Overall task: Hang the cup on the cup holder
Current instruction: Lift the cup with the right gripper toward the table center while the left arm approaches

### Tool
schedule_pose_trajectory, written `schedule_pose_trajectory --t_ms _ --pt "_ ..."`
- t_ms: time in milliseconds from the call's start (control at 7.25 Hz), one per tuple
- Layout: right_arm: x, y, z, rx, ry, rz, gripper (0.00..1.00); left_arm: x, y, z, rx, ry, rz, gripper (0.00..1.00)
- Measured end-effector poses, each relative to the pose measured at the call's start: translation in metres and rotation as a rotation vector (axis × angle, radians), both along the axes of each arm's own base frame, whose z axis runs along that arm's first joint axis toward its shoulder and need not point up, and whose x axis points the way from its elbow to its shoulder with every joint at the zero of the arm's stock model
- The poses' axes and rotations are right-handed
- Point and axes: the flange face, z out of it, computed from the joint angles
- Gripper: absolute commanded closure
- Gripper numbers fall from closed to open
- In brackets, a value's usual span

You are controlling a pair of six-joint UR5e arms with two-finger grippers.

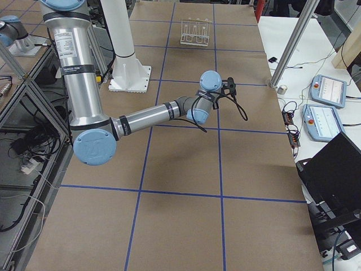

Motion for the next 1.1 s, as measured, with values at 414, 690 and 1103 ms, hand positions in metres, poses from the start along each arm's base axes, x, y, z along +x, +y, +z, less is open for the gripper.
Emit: schedule_pose_trajectory --t_ms 414,690,1103 --pt "-0.029 0.039 -0.044 -0.054 -0.265 0.003 1.00 0.078 0.024 -0.078 0.005 0.322 0.054 0.03" --pt "-0.029 0.061 -0.056 -0.042 -0.420 -0.026 1.00 0.103 0.051 -0.106 0.003 0.510 0.118 0.03" --pt "-0.032 0.085 -0.075 -0.014 -0.629 -0.068 1.00 0.150 0.087 -0.159 -0.051 0.814 0.162 0.03"
